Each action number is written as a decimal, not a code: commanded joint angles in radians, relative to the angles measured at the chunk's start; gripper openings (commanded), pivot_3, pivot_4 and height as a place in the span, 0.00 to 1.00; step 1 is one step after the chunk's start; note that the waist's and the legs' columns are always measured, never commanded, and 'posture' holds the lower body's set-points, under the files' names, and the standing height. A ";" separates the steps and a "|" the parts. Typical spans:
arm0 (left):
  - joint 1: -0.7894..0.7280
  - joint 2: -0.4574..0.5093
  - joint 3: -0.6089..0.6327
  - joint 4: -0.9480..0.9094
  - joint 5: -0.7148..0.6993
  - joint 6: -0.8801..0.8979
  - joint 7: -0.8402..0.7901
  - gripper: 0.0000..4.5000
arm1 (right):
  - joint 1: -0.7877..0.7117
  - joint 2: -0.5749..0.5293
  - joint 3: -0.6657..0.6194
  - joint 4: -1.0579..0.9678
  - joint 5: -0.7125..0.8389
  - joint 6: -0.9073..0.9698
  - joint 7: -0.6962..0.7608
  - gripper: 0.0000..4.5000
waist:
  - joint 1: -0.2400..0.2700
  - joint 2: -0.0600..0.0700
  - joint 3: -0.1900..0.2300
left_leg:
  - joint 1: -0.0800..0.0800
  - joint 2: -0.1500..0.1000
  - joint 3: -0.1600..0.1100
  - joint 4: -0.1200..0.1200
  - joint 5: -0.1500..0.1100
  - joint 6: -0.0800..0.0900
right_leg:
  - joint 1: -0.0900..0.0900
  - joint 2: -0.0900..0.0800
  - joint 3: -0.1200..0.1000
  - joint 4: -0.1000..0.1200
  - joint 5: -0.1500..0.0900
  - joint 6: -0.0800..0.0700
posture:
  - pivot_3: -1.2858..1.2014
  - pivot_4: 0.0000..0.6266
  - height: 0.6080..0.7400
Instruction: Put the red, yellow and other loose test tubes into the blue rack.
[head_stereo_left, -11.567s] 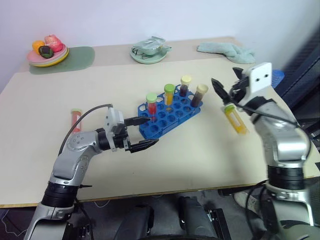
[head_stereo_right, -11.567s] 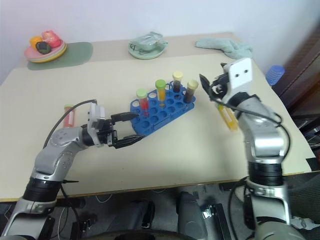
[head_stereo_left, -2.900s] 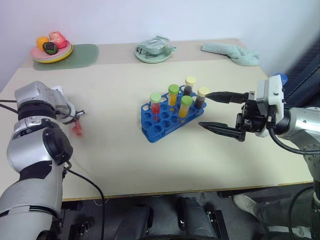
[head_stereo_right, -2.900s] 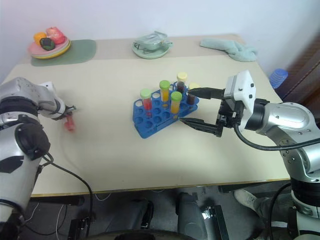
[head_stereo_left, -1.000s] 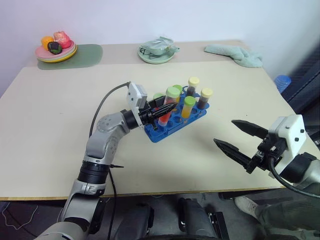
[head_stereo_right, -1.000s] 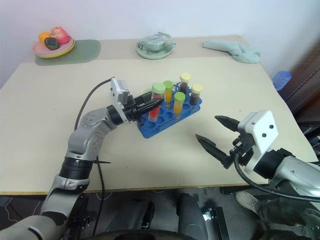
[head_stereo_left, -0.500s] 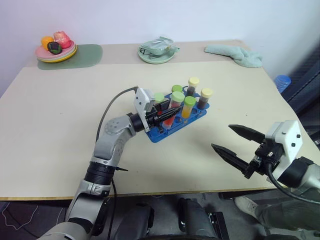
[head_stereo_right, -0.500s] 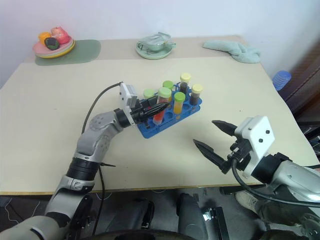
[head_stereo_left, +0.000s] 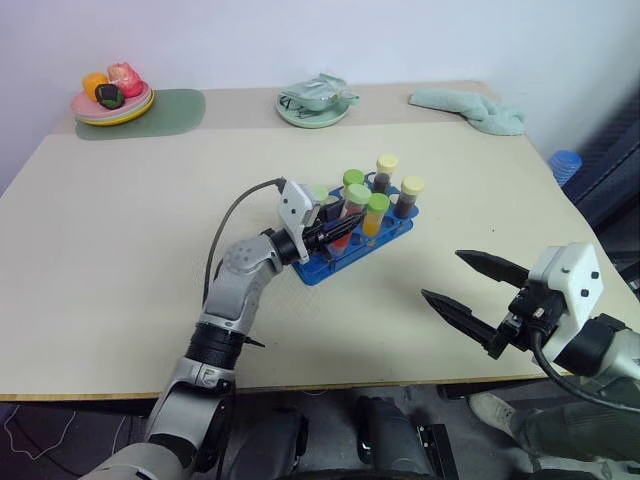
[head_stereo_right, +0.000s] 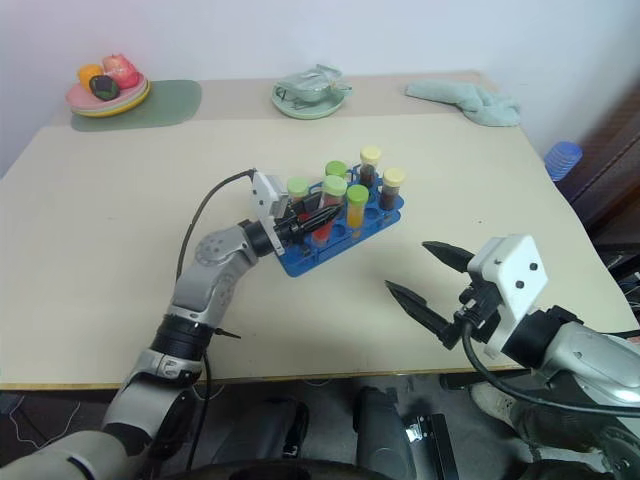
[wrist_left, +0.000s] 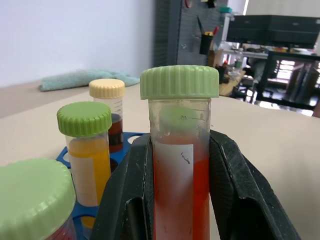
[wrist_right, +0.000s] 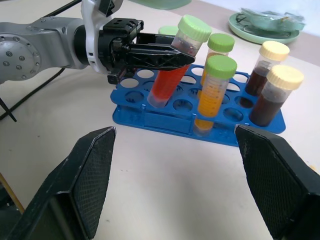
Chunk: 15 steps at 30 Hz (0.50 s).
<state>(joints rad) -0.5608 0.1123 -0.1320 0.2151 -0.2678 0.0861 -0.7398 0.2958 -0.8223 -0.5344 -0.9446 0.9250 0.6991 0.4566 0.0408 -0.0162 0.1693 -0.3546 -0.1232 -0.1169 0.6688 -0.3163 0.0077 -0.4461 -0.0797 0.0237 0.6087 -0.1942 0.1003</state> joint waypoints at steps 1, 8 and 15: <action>-0.023 -0.008 0.008 0.039 0.024 -0.045 0.022 0.25 | 0.006 0.012 0.001 -0.003 -0.019 -0.035 0.016 0.87 | 0.000 0.000 0.000 | 0.000 0.000 0.000 0.000 0.000 0.000 | 0.000 0.000 0.000 0.000 0.000 0.000 | 0.52 0.24 1.00; -0.040 -0.014 0.023 0.107 0.013 -0.077 0.010 0.25 | 0.010 0.018 0.003 0.000 -0.032 -0.052 0.027 0.87 | 0.001 0.000 0.000 | 0.002 0.000 0.000 0.001 0.000 0.000 | 0.002 0.000 0.000 0.000 0.000 0.001 | 0.52 0.24 1.00; -0.020 -0.002 0.050 0.117 -0.044 -0.074 -0.042 0.25 | -0.017 0.008 0.002 -0.001 -0.019 -0.044 0.012 0.87 | -0.001 0.000 -0.001 | 0.002 0.000 0.000 0.001 0.000 0.000 | 0.003 0.000 0.000 0.000 0.001 0.001 | 0.52 0.24 1.00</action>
<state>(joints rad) -0.5919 0.0969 -0.1142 0.3281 -0.2957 0.0120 -0.7724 0.2914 -0.8102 -0.5194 -0.9375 0.8971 0.6700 0.4752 0.0399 -0.0163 0.1688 -0.3526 -0.1232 -0.1170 0.6701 -0.3164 0.0080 -0.4436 -0.0796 0.0236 0.6088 -0.1936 0.1014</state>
